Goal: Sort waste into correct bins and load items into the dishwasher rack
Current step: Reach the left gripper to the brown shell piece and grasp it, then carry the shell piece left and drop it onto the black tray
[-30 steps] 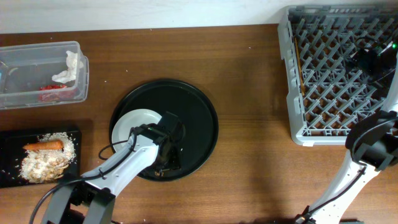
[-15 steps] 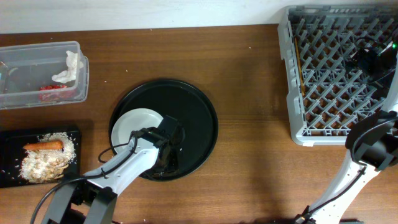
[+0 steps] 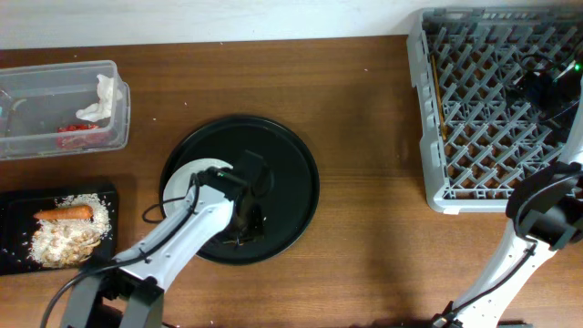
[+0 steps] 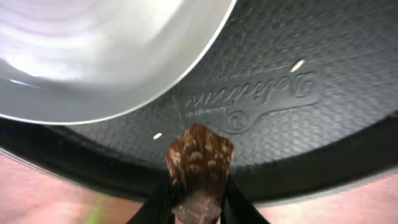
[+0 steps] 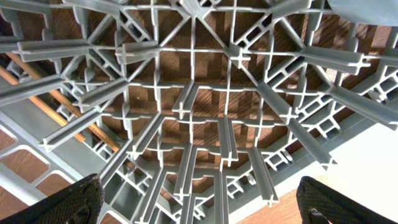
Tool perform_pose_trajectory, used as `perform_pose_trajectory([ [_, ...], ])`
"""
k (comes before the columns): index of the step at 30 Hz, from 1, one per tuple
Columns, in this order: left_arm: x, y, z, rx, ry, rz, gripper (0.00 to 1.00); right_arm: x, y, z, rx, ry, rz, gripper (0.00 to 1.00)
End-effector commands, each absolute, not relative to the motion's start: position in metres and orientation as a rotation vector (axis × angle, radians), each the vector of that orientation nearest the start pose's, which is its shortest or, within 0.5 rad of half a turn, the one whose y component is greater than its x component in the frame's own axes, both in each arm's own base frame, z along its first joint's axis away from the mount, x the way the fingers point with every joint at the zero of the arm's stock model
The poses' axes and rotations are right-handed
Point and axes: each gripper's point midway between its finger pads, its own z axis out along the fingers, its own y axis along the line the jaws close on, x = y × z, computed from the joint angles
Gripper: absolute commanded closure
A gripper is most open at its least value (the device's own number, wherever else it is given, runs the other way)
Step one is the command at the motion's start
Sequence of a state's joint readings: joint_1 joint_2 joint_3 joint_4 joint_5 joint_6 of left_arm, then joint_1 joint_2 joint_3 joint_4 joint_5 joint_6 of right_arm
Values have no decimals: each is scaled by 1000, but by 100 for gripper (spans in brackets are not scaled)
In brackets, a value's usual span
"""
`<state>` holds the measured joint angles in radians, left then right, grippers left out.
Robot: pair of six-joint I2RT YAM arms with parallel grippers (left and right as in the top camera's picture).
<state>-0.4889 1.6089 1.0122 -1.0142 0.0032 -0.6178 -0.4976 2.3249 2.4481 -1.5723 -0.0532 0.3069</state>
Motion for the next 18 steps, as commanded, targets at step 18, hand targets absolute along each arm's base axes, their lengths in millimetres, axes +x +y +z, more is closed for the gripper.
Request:
perform_pose_trajectory([
  [18,269,209,129,-1736,2316,119,81,415,-215,175,1153,2723,57,2],
])
